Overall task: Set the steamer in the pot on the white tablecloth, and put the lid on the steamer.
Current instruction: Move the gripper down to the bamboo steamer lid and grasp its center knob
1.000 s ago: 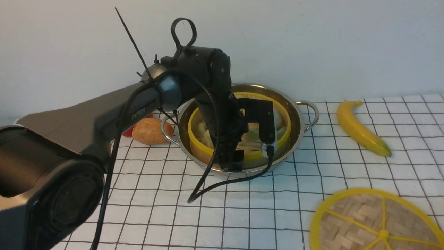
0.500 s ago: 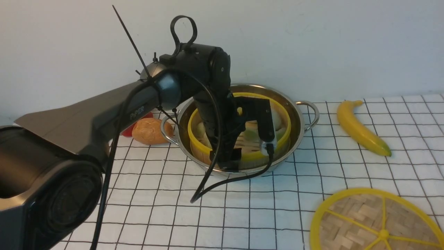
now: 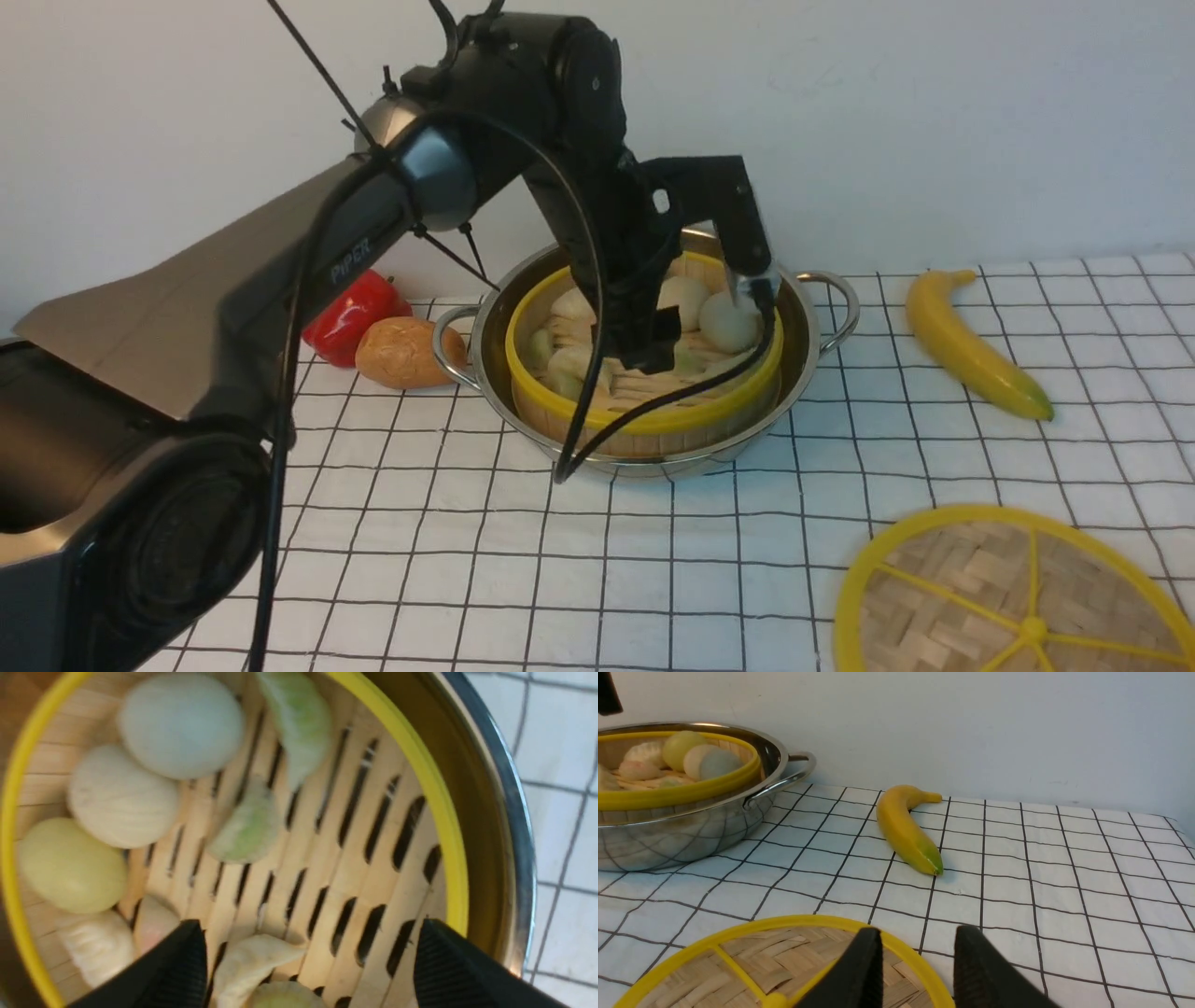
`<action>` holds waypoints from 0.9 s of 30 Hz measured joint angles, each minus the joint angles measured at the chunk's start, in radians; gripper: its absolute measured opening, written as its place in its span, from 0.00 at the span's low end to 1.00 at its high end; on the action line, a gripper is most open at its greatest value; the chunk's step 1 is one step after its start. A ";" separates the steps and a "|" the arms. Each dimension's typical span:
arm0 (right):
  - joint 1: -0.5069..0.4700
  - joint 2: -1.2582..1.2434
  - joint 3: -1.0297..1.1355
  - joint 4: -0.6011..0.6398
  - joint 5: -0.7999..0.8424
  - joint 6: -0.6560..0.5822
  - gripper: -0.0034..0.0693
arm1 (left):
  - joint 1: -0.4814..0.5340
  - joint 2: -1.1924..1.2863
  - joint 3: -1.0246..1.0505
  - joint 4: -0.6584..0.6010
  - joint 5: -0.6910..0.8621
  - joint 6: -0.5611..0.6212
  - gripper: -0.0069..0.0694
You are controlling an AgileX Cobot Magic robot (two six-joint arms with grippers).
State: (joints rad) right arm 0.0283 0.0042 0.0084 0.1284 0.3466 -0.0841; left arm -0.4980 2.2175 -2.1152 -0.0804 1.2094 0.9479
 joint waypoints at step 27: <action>0.000 0.000 0.000 0.000 0.000 0.000 0.38 | 0.000 -0.461 -0.243 0.371 0.006 -0.823 0.06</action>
State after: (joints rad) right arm 0.0283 0.0042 0.0084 0.1284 0.3466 -0.0841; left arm -0.4980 1.7560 -2.3586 0.2908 1.2149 0.1246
